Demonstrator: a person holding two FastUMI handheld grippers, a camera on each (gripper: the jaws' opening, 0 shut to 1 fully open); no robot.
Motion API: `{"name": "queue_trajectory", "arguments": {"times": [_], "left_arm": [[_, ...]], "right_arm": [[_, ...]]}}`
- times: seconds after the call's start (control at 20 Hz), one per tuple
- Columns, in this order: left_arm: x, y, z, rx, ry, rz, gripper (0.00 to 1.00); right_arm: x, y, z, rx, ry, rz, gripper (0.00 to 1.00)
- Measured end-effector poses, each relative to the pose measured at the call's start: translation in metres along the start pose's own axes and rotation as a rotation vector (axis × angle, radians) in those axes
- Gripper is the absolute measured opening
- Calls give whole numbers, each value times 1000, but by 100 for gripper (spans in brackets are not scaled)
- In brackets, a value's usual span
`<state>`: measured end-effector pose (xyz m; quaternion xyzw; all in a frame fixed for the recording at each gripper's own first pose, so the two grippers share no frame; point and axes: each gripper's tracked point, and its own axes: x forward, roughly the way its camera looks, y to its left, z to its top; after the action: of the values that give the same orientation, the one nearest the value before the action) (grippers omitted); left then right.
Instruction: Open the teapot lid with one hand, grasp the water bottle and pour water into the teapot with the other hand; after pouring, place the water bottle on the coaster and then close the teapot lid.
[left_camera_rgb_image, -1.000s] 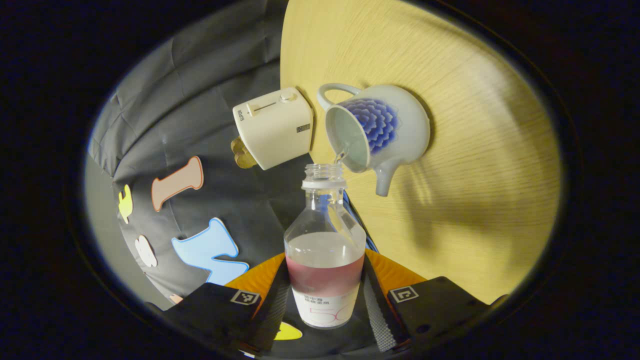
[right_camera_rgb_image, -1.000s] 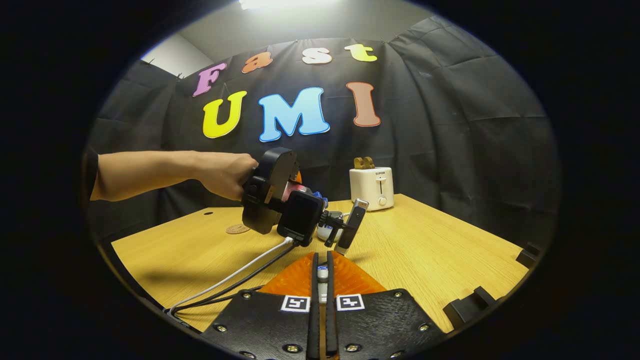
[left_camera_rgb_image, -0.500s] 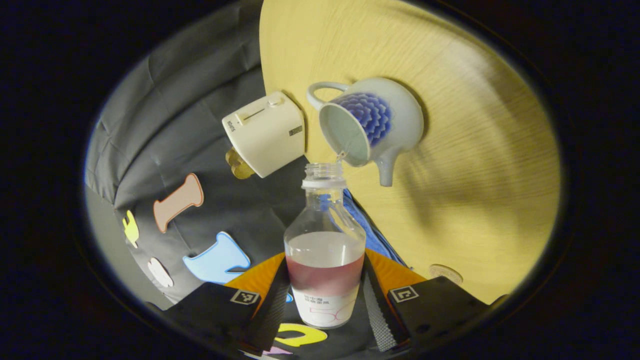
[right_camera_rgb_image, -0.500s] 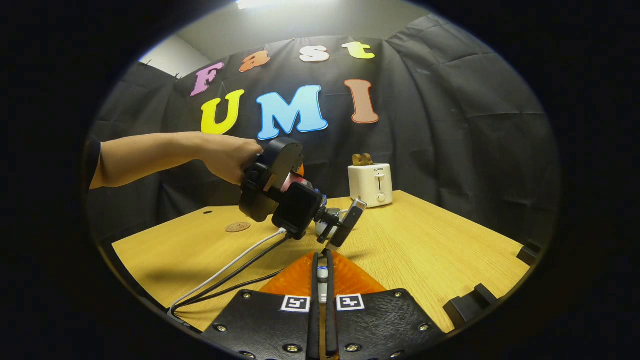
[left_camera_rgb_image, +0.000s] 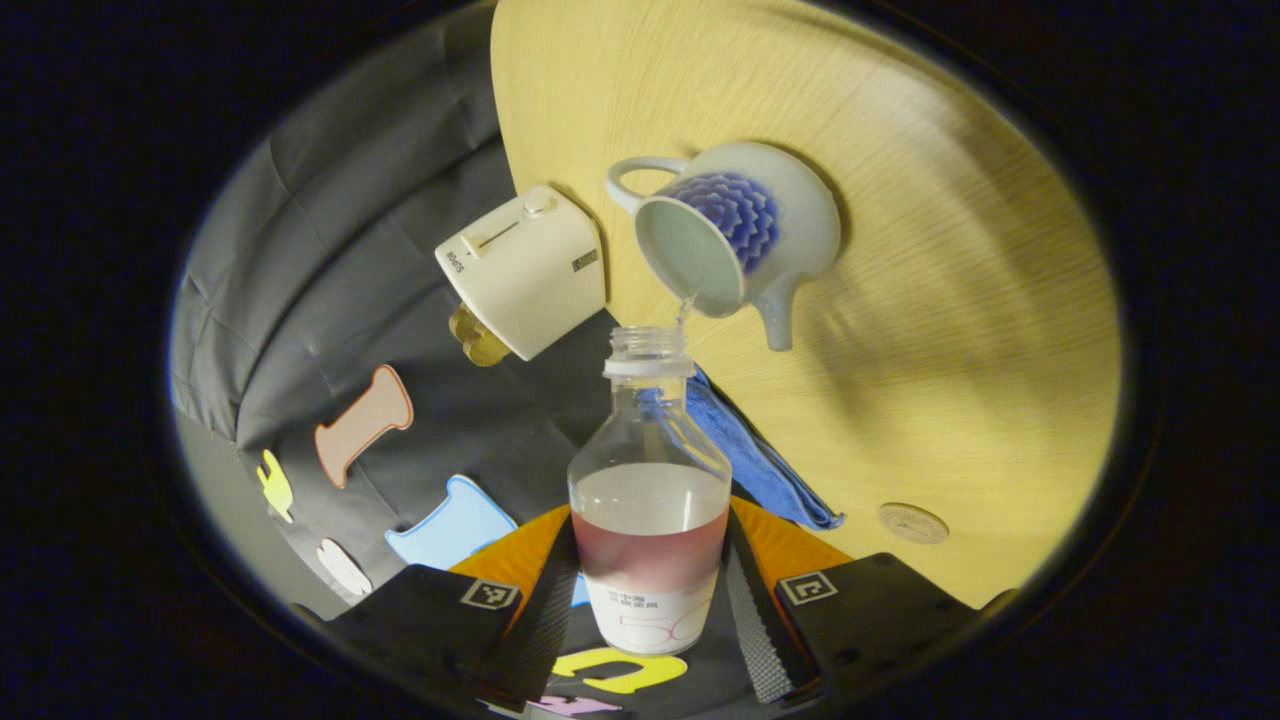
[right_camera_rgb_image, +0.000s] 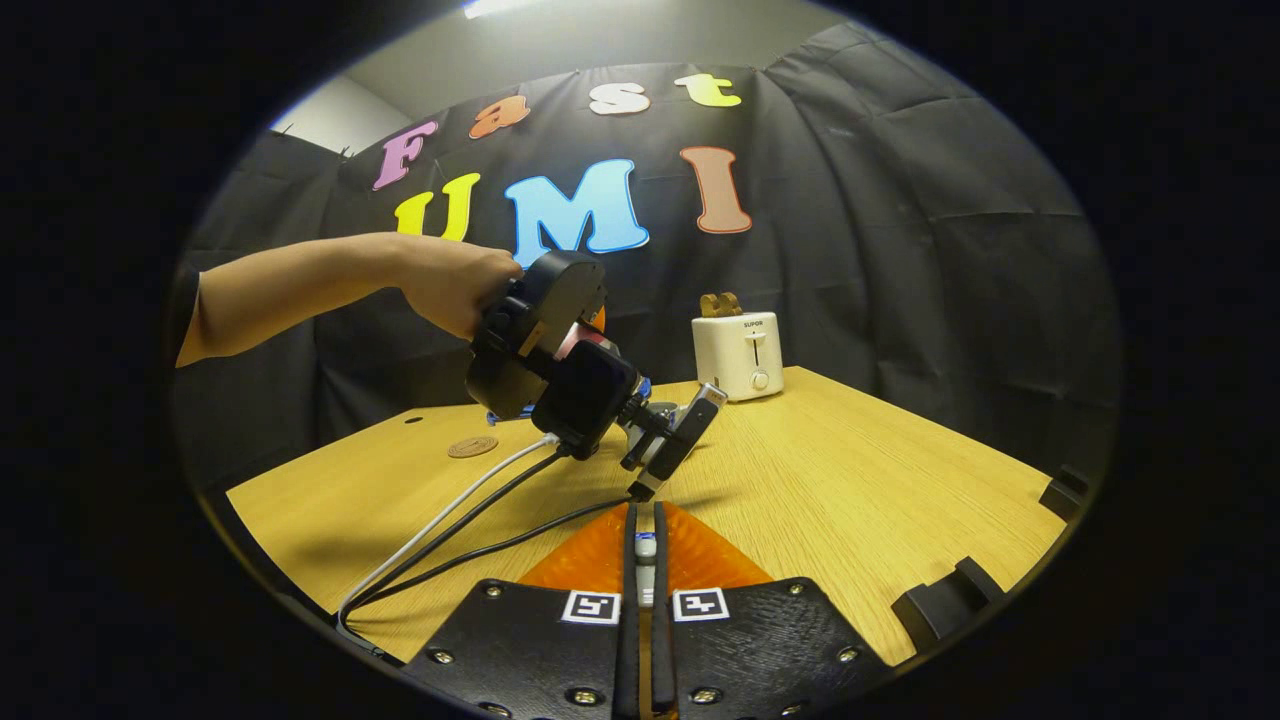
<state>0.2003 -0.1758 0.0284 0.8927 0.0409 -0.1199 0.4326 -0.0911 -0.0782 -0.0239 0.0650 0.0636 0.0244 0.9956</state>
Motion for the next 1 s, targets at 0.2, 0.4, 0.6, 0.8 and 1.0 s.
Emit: {"name": "queue_trajectory", "arguments": {"times": [0.2,0.4,0.6,0.8,1.0], "left_arm": [[0,2,0,10,4,-3,86],[0,1,-1,11,6,-7,85],[-1,1,4,-8,-20,7,86],[0,-11,9,-100,-56,4,86],[1,-25,15,-235,-101,-6,86]], "right_arm": [[0,2,-1,-5,7,-1,5],[1,-1,-3,4,13,-4,5],[2,-2,-4,15,15,-4,5],[1,-5,-5,16,11,-11,5],[0,-3,1,9,-2,-14,5]]}}
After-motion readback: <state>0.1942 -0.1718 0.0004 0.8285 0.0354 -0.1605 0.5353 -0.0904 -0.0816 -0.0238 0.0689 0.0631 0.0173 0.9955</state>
